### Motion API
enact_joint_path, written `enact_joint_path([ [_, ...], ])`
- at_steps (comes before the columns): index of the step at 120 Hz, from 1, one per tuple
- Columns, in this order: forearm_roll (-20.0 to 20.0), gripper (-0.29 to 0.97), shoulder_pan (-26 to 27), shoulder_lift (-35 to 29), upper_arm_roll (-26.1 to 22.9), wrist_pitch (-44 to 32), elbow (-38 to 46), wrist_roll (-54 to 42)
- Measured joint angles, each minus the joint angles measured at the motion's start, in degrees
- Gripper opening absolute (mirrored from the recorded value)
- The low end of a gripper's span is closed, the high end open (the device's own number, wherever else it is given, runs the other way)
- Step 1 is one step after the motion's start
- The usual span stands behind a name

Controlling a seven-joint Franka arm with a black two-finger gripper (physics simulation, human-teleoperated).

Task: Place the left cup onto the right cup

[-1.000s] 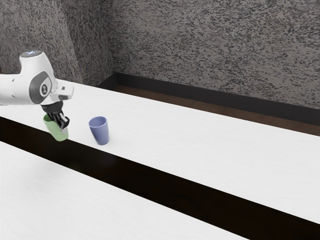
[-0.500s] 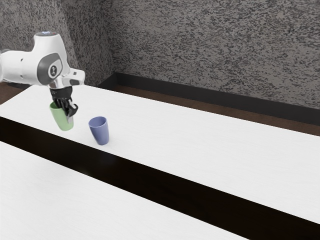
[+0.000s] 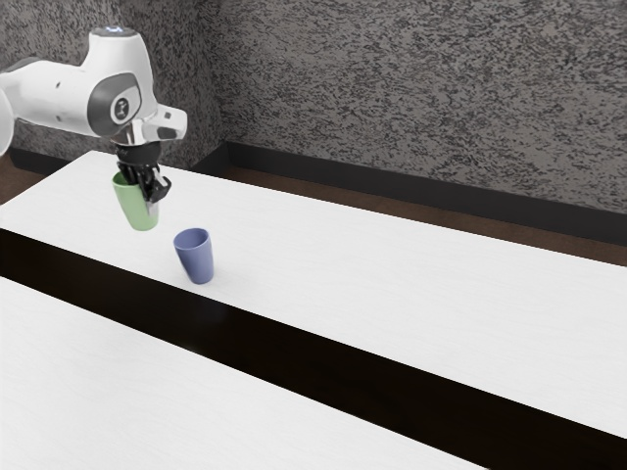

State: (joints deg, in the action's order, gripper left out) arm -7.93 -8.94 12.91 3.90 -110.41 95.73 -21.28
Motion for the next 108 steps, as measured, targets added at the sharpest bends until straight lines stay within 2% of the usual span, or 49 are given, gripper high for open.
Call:
enact_joint_path([
  [51, -0.85, -0.1, -0.12, 2.39, 0.14, 2.05, -3.25, 1.98],
  [108, -0.72, -0.1, -0.03, 5.55, -2.31, 2.4, -6.7, 3.13],
])
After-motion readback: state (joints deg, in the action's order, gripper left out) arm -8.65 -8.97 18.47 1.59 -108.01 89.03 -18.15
